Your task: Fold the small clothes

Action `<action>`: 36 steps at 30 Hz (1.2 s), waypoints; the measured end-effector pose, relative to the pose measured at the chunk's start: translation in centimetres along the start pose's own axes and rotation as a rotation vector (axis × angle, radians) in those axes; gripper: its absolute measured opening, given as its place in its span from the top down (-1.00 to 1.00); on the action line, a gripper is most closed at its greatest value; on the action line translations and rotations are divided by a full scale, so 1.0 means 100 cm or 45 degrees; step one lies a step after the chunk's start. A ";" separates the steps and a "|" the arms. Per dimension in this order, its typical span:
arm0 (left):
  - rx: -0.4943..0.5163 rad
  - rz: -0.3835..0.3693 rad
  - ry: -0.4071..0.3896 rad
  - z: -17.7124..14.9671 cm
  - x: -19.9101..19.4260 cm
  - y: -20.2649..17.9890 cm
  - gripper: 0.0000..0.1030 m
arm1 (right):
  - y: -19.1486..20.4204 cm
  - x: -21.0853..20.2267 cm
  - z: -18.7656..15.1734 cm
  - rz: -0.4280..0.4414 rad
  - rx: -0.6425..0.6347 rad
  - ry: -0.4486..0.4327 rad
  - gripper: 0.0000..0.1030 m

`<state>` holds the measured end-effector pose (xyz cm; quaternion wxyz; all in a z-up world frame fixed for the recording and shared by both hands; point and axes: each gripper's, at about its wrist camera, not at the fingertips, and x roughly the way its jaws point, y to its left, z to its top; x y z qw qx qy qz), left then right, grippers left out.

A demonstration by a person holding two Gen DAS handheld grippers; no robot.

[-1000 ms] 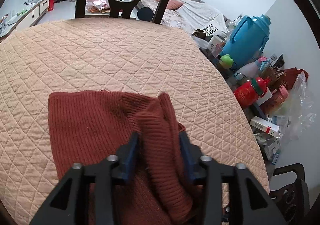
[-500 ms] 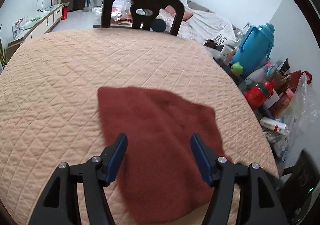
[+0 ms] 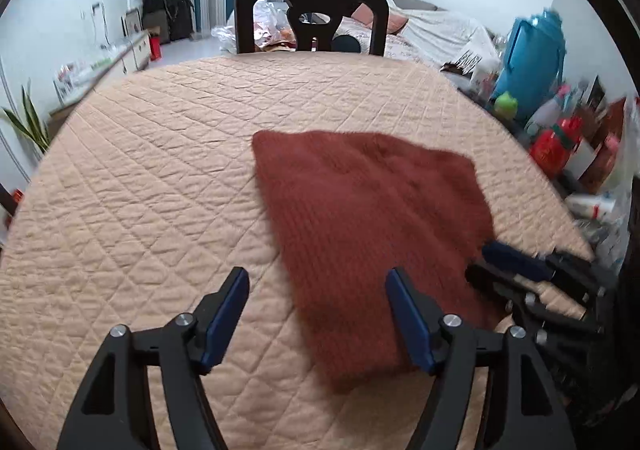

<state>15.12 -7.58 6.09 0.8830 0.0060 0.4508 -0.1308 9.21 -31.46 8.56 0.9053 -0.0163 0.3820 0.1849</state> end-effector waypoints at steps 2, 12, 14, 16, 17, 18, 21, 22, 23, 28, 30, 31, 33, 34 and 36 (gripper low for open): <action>0.034 0.041 -0.033 -0.005 -0.003 -0.003 -0.45 | -0.001 0.005 -0.003 -0.010 -0.009 0.019 0.45; 0.117 0.110 -0.071 -0.016 -0.004 -0.011 -0.48 | -0.005 -0.007 0.006 -0.041 -0.074 -0.011 0.45; 0.119 0.118 -0.083 -0.017 -0.005 -0.012 -0.48 | -0.006 -0.010 0.009 -0.066 -0.088 -0.030 0.36; 0.137 0.129 -0.090 -0.018 -0.004 -0.013 -0.49 | -0.005 -0.008 0.011 -0.078 -0.106 -0.028 0.31; 0.142 0.130 -0.088 -0.019 -0.003 -0.014 -0.49 | -0.004 -0.004 0.010 -0.091 -0.117 -0.011 0.31; 0.142 0.124 -0.084 -0.019 -0.002 -0.013 -0.49 | -0.005 0.003 0.009 -0.109 -0.121 0.015 0.31; 0.130 0.108 -0.075 -0.020 0.001 -0.010 -0.51 | -0.011 0.020 0.005 -0.136 -0.102 0.075 0.29; 0.131 0.115 -0.071 -0.021 0.002 -0.010 -0.55 | -0.012 0.020 0.004 -0.130 -0.099 0.063 0.26; 0.132 0.114 -0.068 -0.021 0.003 -0.010 -0.56 | -0.013 0.020 0.004 -0.120 -0.096 0.062 0.26; 0.146 0.100 -0.079 -0.015 -0.001 -0.009 -0.56 | -0.022 0.009 0.009 -0.071 -0.070 0.044 0.25; 0.151 0.101 -0.088 -0.014 -0.003 -0.009 -0.56 | -0.027 0.002 0.011 -0.077 -0.054 0.025 0.23; 0.155 0.103 -0.091 -0.014 -0.003 -0.010 -0.56 | -0.028 0.000 0.012 -0.072 -0.046 0.019 0.23; 0.155 0.107 -0.103 -0.014 -0.005 -0.010 -0.55 | -0.031 -0.004 0.014 -0.057 -0.027 0.005 0.20; 0.155 0.110 -0.107 -0.014 -0.006 -0.010 -0.55 | -0.033 -0.006 0.014 -0.043 -0.020 -0.005 0.13; 0.150 0.104 -0.122 -0.013 -0.009 -0.009 -0.56 | -0.036 -0.009 0.016 -0.015 -0.007 -0.021 -0.03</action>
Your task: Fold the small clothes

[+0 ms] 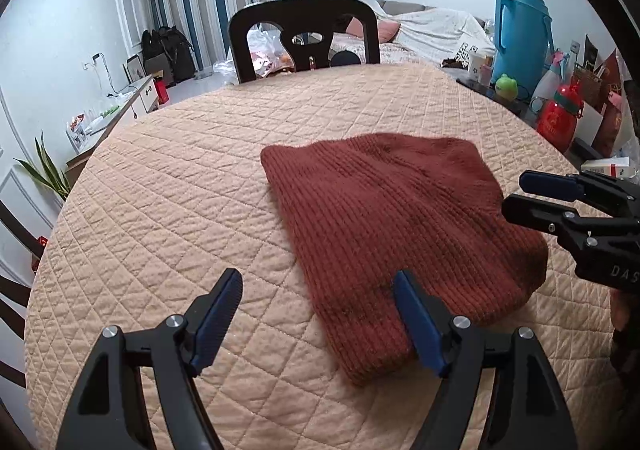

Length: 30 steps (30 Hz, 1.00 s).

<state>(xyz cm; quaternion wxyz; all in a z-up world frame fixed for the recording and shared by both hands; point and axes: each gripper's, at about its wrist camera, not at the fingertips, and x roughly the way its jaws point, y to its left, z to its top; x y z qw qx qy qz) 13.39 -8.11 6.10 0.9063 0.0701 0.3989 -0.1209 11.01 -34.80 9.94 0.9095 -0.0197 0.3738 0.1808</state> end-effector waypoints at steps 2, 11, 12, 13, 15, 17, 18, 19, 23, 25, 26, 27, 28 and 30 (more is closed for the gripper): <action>-0.006 -0.005 -0.007 0.002 -0.001 0.002 -0.56 | -0.005 -0.002 0.002 0.002 0.028 -0.017 -0.21; -0.091 -0.148 -0.017 0.013 -0.001 0.014 -0.82 | -0.027 0.008 0.005 0.114 0.146 0.023 -0.47; -0.104 -0.172 -0.021 0.015 0.000 0.016 -0.84 | -0.030 0.010 0.004 0.134 0.172 0.038 -0.47; -0.118 -0.200 -0.015 0.018 0.004 0.018 -0.88 | -0.033 0.013 0.004 0.154 0.196 0.052 -0.47; -0.145 -0.211 0.048 0.020 0.017 0.022 -0.89 | -0.038 0.023 0.003 0.207 0.243 0.090 -0.48; -0.180 -0.216 0.099 0.019 0.030 0.024 -0.89 | -0.044 0.034 0.002 0.235 0.296 0.135 -0.48; -0.200 -0.227 0.123 0.018 0.035 0.025 -0.89 | -0.048 0.040 0.001 0.243 0.324 0.152 -0.48; -0.230 -0.248 0.147 0.017 0.040 0.027 -0.89 | -0.051 0.046 -0.001 0.252 0.360 0.177 -0.48; -0.306 -0.307 0.186 0.014 0.052 0.032 -0.89 | -0.054 0.059 -0.005 0.330 0.411 0.202 -0.48; -0.303 -0.325 0.184 0.015 0.054 0.031 -0.89 | -0.051 0.061 -0.002 0.324 0.384 0.197 -0.49; -0.307 -0.332 0.184 0.015 0.055 0.031 -0.89 | -0.050 0.063 -0.001 0.326 0.380 0.200 -0.49; -0.311 -0.341 0.187 0.016 0.057 0.030 -0.89 | -0.050 0.064 0.000 0.330 0.379 0.203 -0.49; -0.324 -0.353 0.203 0.016 0.061 0.029 -0.89 | -0.049 0.065 0.001 0.334 0.374 0.206 -0.49; -0.322 -0.370 0.208 0.017 0.063 0.026 -0.89 | -0.048 0.068 0.004 0.333 0.362 0.209 -0.51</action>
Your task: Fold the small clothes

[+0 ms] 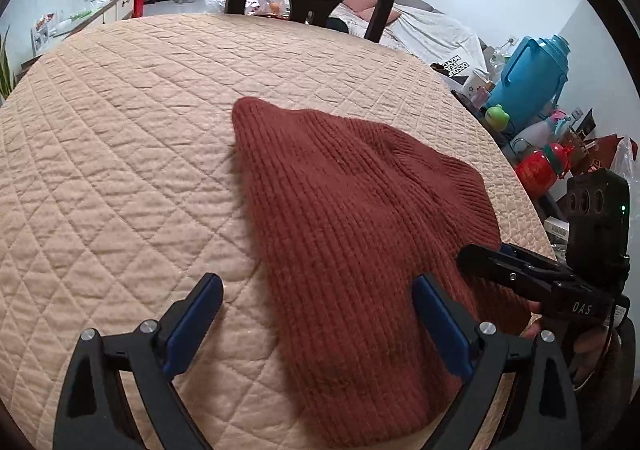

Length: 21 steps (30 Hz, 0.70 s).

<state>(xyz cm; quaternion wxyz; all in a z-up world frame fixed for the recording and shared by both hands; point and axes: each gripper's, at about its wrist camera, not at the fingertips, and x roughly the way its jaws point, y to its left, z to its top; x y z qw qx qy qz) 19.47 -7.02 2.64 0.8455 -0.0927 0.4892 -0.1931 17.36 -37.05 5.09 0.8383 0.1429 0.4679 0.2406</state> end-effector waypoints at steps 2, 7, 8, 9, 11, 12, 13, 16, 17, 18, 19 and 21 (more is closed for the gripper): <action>0.010 -0.010 0.015 0.002 0.004 -0.002 -0.89 | 0.002 0.001 0.001 0.020 -0.012 0.005 -0.52; 0.020 -0.011 0.011 0.003 0.007 -0.006 -0.89 | 0.003 0.004 0.001 0.047 -0.004 0.011 -0.52; 0.020 -0.009 0.014 0.004 0.008 -0.006 -0.89 | 0.003 0.004 0.001 0.052 -0.002 0.012 -0.52; 0.016 -0.012 0.018 0.004 0.009 -0.006 -0.89 | 0.004 0.005 0.001 0.054 -0.004 0.013 -0.52; 0.011 -0.016 0.021 0.004 0.011 -0.004 -0.89 | 0.004 0.006 0.002 0.054 -0.007 0.010 -0.52; 0.002 -0.022 0.022 0.004 0.011 -0.003 -0.88 | 0.005 0.007 0.002 0.049 -0.014 0.011 -0.52; -0.006 -0.025 0.015 0.004 0.011 -0.002 -0.84 | 0.007 0.008 0.002 0.040 -0.028 0.013 -0.52; -0.012 -0.027 0.008 0.005 0.009 -0.001 -0.55 | 0.011 0.009 0.002 0.007 -0.052 0.020 -0.42; -0.015 -0.055 0.014 0.005 0.009 0.000 -0.34 | 0.012 0.009 0.002 -0.001 -0.054 0.016 -0.33; -0.020 -0.063 0.020 0.005 0.009 0.001 -0.33 | 0.013 0.010 0.002 0.011 -0.049 0.013 -0.20; -0.017 -0.055 0.018 0.005 0.008 0.000 -0.27 | 0.013 0.010 0.002 0.020 -0.048 0.006 -0.16; -0.013 -0.051 0.013 0.005 0.007 -0.001 -0.16 | 0.016 0.011 0.002 0.011 -0.048 0.001 -0.05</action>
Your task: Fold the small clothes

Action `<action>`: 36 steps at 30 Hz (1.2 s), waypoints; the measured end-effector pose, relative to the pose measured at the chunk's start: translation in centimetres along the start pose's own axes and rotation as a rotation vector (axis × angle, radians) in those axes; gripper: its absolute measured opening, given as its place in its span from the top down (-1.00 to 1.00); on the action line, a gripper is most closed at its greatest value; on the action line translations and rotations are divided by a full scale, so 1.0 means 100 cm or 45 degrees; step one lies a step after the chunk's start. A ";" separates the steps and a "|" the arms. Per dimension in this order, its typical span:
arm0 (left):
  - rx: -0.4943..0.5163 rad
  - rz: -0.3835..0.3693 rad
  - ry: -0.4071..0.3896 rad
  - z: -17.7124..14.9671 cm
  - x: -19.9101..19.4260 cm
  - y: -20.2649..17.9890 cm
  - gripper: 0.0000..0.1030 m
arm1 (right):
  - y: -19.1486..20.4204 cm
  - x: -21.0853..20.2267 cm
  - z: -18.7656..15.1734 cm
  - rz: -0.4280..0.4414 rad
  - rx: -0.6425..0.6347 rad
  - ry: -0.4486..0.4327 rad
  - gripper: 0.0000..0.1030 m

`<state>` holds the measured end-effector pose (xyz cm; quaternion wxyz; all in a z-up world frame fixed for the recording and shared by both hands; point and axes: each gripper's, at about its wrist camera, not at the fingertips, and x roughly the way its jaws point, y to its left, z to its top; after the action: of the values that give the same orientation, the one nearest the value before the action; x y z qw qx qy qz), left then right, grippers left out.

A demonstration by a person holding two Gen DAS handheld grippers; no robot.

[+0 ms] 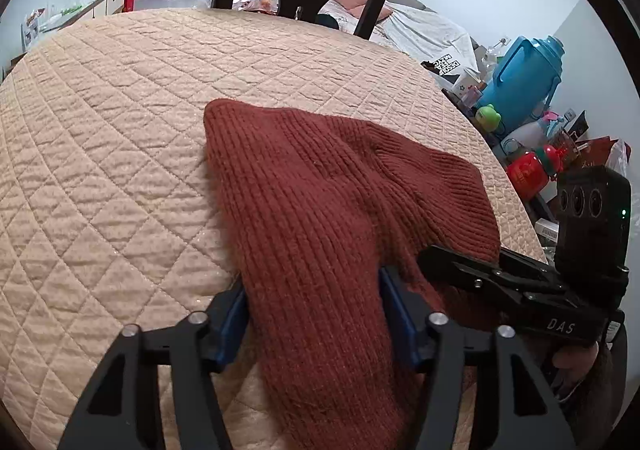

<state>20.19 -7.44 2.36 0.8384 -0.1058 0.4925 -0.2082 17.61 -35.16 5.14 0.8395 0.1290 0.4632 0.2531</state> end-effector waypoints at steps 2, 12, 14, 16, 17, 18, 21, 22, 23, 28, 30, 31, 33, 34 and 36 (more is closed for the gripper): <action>0.004 0.005 -0.006 0.001 -0.002 -0.001 -0.02 | 0.005 0.000 0.000 0.000 -0.002 -0.006 0.12; 0.019 0.006 -0.084 0.004 -0.040 0.010 0.17 | 0.044 -0.012 0.003 0.016 -0.061 -0.074 0.33; 0.017 0.011 -0.099 0.003 -0.052 0.018 0.17 | 0.056 -0.012 0.004 0.032 -0.076 -0.079 0.33; 0.009 0.029 -0.121 0.002 -0.065 0.027 0.17 | 0.069 -0.009 0.004 0.054 -0.085 -0.081 0.33; 0.012 0.040 -0.128 0.001 -0.071 0.031 0.16 | 0.075 -0.007 0.005 0.066 -0.086 -0.079 0.33; 0.011 0.048 -0.136 0.000 -0.077 0.036 0.16 | 0.082 -0.005 0.005 0.074 -0.092 -0.076 0.33; 0.000 0.086 -0.166 -0.004 -0.095 0.054 0.15 | 0.108 0.005 0.005 0.093 -0.128 -0.067 0.33; -0.012 0.098 -0.177 -0.006 -0.102 0.062 0.15 | 0.114 0.007 0.005 0.101 -0.135 -0.065 0.33; -0.023 0.109 -0.185 -0.007 -0.108 0.069 0.15 | 0.123 0.011 0.005 0.109 -0.143 -0.061 0.33; -0.056 0.181 -0.214 -0.015 -0.135 0.106 0.15 | 0.164 0.036 0.004 0.166 -0.171 -0.042 0.33; -0.071 0.204 -0.214 -0.018 -0.142 0.121 0.15 | 0.176 0.046 0.002 0.191 -0.171 -0.031 0.33; -0.078 0.214 -0.217 -0.019 -0.145 0.127 0.15 | 0.183 0.052 0.002 0.206 -0.167 -0.023 0.33; -0.092 0.230 -0.224 -0.021 -0.151 0.141 0.15 | 0.193 0.061 0.000 0.223 -0.170 -0.009 0.33; -0.097 0.237 -0.226 -0.022 -0.154 0.147 0.15 | 0.198 0.066 0.000 0.232 -0.173 -0.004 0.33; -0.107 0.264 -0.230 -0.024 -0.157 0.159 0.12 | 0.211 0.077 -0.001 0.252 -0.194 0.001 0.33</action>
<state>15.24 13.90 7.40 0.8912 -0.1078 0.4315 -0.0893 14.52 -13.32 9.15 0.8177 0.1099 0.4279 0.3691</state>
